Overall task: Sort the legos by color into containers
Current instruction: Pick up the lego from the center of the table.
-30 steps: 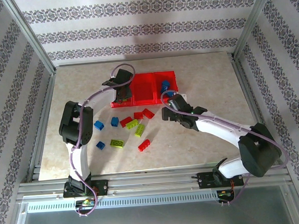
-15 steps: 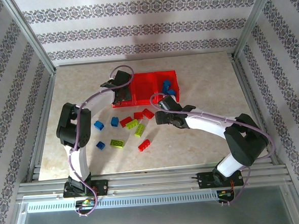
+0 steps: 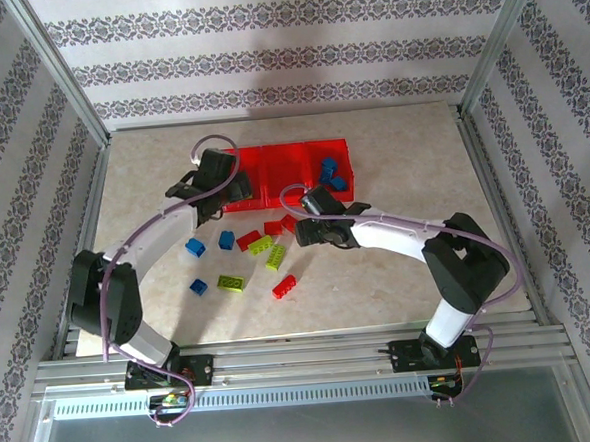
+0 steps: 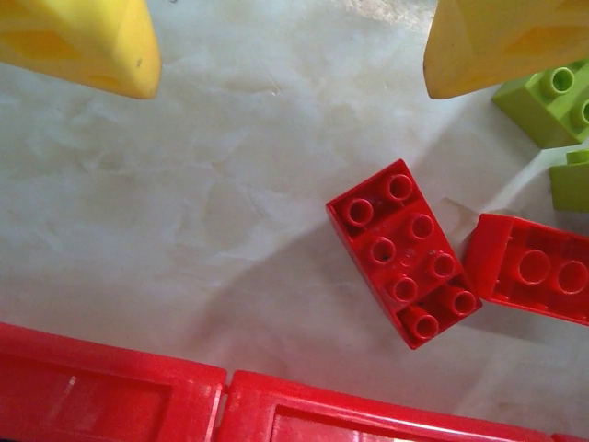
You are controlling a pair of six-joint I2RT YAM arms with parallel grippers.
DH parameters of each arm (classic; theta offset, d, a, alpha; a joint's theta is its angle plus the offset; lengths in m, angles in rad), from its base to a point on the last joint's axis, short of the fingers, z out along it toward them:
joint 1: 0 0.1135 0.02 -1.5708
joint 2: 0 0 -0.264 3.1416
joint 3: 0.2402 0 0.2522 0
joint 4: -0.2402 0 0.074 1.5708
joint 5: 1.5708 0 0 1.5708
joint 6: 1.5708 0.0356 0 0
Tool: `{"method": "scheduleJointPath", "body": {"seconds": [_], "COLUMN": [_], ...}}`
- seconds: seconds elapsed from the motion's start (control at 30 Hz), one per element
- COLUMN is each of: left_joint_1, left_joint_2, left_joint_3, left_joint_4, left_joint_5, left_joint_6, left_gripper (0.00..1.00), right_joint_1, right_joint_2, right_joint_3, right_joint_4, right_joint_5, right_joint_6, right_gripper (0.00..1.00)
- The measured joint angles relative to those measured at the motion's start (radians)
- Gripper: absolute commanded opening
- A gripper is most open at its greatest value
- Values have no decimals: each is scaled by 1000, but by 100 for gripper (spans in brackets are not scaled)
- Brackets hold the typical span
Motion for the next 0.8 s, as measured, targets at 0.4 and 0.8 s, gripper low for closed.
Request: {"method": "scheduleJointPath", "body": {"seconds": [0.4, 0.8], "left_joint_1": [0, 1], "left_joint_2": [-306, -499], "left_joint_3": [-259, -401], "left_joint_4": [21, 57], "left_joint_5": [-90, -180], "left_joint_6": [-23, -41], "left_gripper": [100, 100], "right_joint_1": [0, 0], "right_joint_2": [100, 212], "right_joint_3": [98, 214], "right_joint_4": [-9, -45], "right_joint_5": [-49, -73], "right_joint_6": [-75, -139], "right_gripper": [65, 57]}}
